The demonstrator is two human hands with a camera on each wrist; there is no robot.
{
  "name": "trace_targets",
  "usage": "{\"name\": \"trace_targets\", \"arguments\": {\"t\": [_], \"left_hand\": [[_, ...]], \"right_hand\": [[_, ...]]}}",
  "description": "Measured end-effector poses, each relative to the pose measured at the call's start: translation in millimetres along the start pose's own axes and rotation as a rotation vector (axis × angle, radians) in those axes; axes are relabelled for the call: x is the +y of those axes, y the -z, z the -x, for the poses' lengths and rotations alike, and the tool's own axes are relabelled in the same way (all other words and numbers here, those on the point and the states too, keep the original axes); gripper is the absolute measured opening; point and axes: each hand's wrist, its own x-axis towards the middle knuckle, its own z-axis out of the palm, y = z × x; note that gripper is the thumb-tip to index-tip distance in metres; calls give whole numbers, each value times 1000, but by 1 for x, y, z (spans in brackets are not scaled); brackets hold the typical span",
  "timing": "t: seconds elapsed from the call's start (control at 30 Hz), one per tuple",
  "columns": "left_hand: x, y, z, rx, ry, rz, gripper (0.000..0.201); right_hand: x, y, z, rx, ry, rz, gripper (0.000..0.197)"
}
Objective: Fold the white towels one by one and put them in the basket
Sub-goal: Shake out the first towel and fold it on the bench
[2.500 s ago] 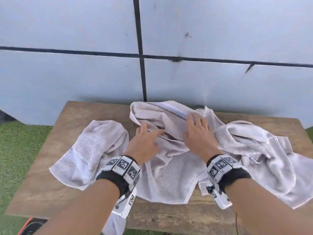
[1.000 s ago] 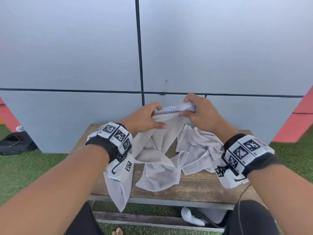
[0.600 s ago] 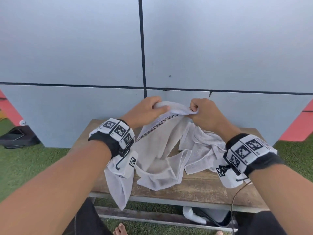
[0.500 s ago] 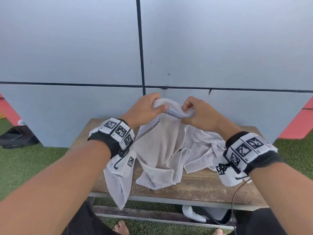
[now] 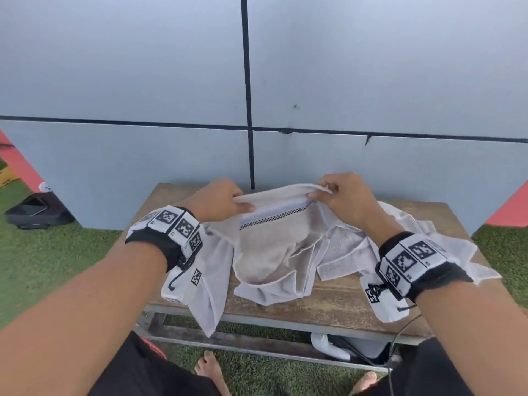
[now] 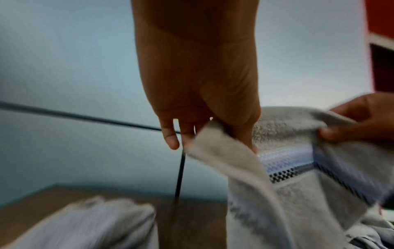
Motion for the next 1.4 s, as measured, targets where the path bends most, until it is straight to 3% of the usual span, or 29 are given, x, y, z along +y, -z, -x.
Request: {"name": "trace_targets", "arguments": {"t": [0.07,0.1,0.13,0.17,0.27,0.37,0.43,0.5,0.6,0.7,0.8,0.87,0.97,1.03,1.13,1.33,1.4], "left_hand": [[-17,-21,6,-23,5,76,52],[-24,-34,9,-96,5,77,51],[-26,-45,14,-201,5,69,47],[-23,-56,20,-325,6,81,45],[-14,-95,30,-561,0,103,51],[-10,-127,26,-539,-19,17,38],[-18,-143,14,-460,-36,40,38],[-19,-137,6,-382,-66,101,33],[-23,-94,-21,-263,-107,95,26],[-22,-40,-72,-11,-159,106,33],[-19,3,-124,234,-209,98,35],[-17,24,-150,322,-176,62,36],[-20,46,-176,380,-16,-110,28],[-29,54,-188,447,40,-202,17],[-44,60,-198,493,115,-252,18],[-65,52,-204,383,289,-176,26],[-65,52,-205,338,303,122,27]], "right_hand": [[12,-7,7,-387,-79,172,41],[16,-14,13,-574,-125,231,43],[21,-23,18,-695,-153,233,41],[25,-34,23,-727,-157,203,34],[44,-73,33,-599,-57,231,23],[52,-104,40,-678,85,476,22],[46,-116,41,-714,147,581,13],[40,-123,36,-690,189,657,16],[34,-108,-2,-503,176,498,16],[30,-80,-61,-295,101,313,14],[29,-57,-123,-169,117,314,13],[31,-45,-156,-136,118,330,15],[41,-27,-188,-107,33,409,13],[53,-16,-201,-31,-33,402,16],[67,-5,-212,82,-100,377,14],[79,-7,-222,-5,-149,507,9],[81,-6,-223,-20,-203,514,13]]}}
